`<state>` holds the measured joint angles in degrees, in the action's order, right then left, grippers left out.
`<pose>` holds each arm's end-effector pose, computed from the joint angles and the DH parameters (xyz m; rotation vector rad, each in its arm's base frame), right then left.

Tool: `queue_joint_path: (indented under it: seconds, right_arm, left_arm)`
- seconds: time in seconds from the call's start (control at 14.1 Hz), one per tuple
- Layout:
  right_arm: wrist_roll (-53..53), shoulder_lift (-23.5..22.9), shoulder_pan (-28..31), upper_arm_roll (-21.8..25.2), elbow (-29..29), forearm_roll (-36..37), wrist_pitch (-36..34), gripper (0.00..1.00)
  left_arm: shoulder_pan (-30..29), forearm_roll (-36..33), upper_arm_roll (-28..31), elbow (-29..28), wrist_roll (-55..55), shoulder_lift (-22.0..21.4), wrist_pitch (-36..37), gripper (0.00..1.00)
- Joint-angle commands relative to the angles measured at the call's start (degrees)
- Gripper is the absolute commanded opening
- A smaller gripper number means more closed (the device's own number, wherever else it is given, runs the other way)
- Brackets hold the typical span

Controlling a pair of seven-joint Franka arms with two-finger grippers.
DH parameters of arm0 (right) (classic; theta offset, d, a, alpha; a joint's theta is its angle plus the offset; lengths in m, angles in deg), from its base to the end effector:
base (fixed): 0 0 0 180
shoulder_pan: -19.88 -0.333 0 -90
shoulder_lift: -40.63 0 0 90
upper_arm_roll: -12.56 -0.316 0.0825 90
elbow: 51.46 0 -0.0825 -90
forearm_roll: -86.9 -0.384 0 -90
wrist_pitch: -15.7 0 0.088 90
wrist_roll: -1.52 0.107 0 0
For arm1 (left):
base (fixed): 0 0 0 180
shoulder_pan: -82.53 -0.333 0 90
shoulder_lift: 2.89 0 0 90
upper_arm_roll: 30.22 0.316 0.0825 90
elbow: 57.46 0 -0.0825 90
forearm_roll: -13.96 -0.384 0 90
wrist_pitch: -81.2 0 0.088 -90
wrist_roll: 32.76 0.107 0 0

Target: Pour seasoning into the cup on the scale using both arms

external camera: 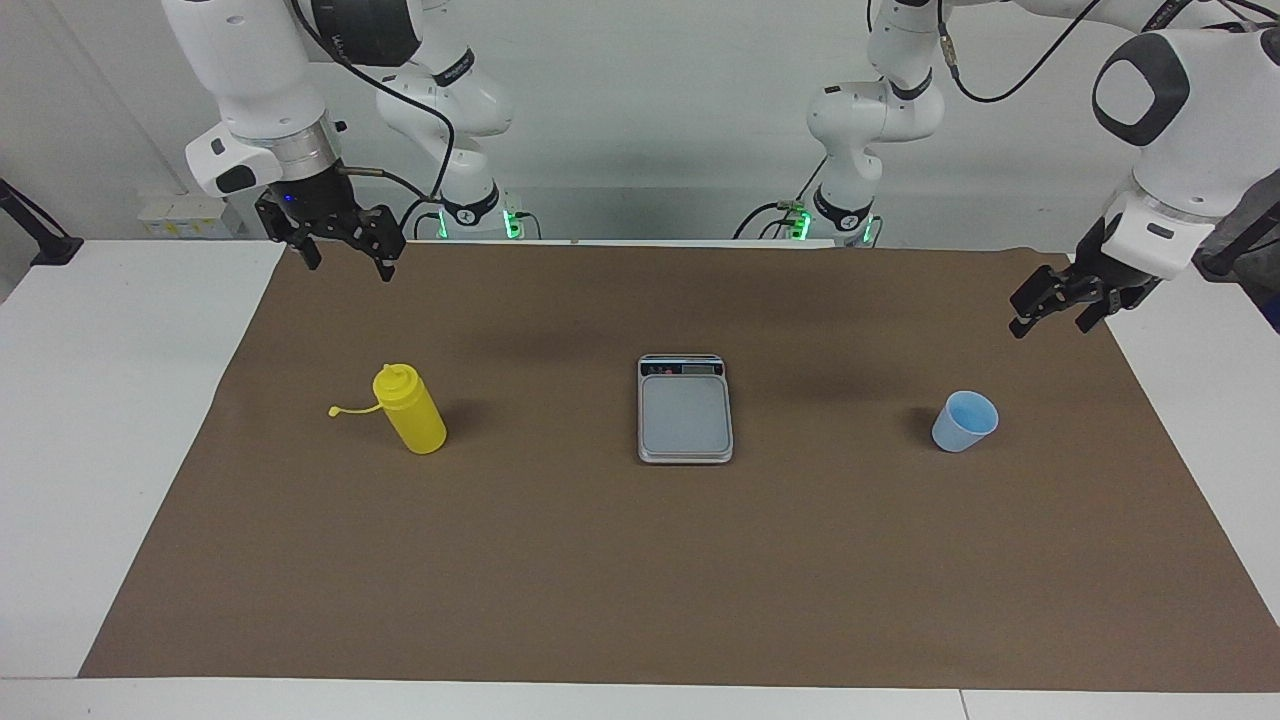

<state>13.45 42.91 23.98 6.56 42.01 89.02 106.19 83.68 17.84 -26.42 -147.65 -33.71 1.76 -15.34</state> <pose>0.5420 0.0152 0.6184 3.0874 -0.2702 -0.0115 0.5883 0.0192 0.5870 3.0778 0.1066 0.0474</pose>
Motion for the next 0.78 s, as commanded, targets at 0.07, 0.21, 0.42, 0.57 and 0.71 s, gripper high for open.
queue_joint_path:
  seconds: [0.07, 0.21, 0.42, 0.57, 0.71]
  right_arm:
    - [0.0, 1.1, 0.6, -0.2, 1.3, -1.2, 0.6, 1.00]
    - [0.0, 1.1, 0.6, -0.2, 1.3, -1.2, 0.6, 1.00]
    - [0.0, 1.1, 0.6, -0.1, 1.3, -1.2, 0.6, 1.00]
    - [0.0, 1.1, 0.6, -0.1, 1.3, -1.2, 0.6, 1.00]
    - [0.0, 1.1, 0.6, -0.1, 1.3, -1.2, 0.6, 1.00]
  left_arm:
    - [-0.4, -0.1, -0.3, -1.7, -0.1, -1.7, -1.4, 1.00]
    - [-0.4, -0.1, -0.3, -1.8, -0.5, -1.7, -1.4, 1.00]
    - [-0.4, -0.1, -0.3, -2.0, 0.1, -1.7, -1.6, 1.00]
    - [-0.6, -0.1, 0.0, -2.9, 0.0, -2.2, -1.6, 1.00]
    - [-0.7, -0.1, 0.0, -5.2, 0.2, -3.2, -2.5, 1.00]
